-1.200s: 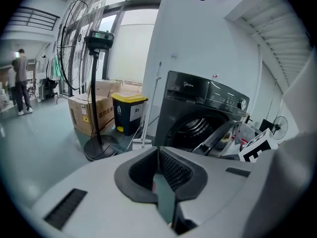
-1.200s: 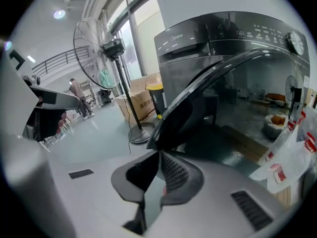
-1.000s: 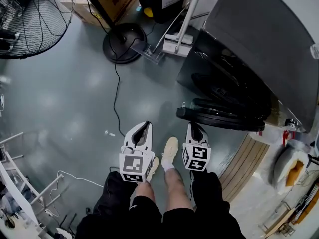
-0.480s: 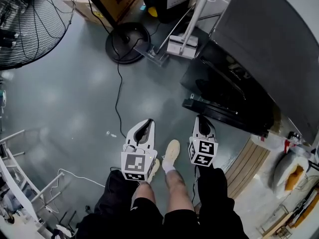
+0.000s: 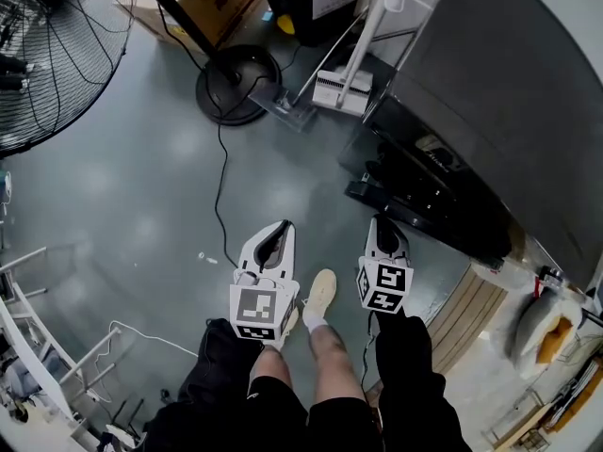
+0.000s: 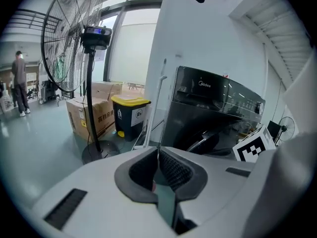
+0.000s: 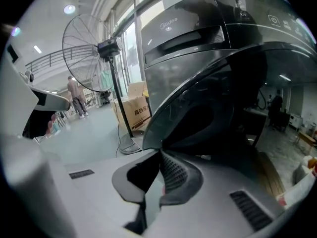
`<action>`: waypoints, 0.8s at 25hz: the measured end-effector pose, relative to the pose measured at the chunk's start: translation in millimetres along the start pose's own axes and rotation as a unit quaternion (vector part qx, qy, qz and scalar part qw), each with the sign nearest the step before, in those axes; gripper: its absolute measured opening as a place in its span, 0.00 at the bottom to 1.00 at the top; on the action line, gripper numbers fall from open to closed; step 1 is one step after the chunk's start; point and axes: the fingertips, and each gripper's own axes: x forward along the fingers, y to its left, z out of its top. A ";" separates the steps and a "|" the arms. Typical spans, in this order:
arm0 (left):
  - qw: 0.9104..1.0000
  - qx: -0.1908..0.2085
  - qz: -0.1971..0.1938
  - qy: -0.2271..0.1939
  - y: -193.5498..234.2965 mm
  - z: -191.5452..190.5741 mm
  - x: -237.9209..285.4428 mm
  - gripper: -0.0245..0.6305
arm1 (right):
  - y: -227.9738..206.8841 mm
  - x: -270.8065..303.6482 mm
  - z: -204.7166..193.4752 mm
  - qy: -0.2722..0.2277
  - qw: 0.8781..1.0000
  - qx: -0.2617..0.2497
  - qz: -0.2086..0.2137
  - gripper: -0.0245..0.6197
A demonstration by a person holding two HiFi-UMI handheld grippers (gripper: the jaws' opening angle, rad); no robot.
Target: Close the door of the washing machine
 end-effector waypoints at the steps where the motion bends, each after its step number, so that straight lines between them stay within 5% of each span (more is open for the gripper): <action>1: 1.000 0.000 0.000 0.000 -0.8 2.0 3.0 0.08 | -2.0 2.4 1.9 0.000 1.000 0.000 0.000 0.07; 20: 1.000 0.009 0.008 0.001 -15.0 35.4 42.6 0.08 | -29.7 28.4 26.7 0.000 1.000 0.017 -0.002 0.06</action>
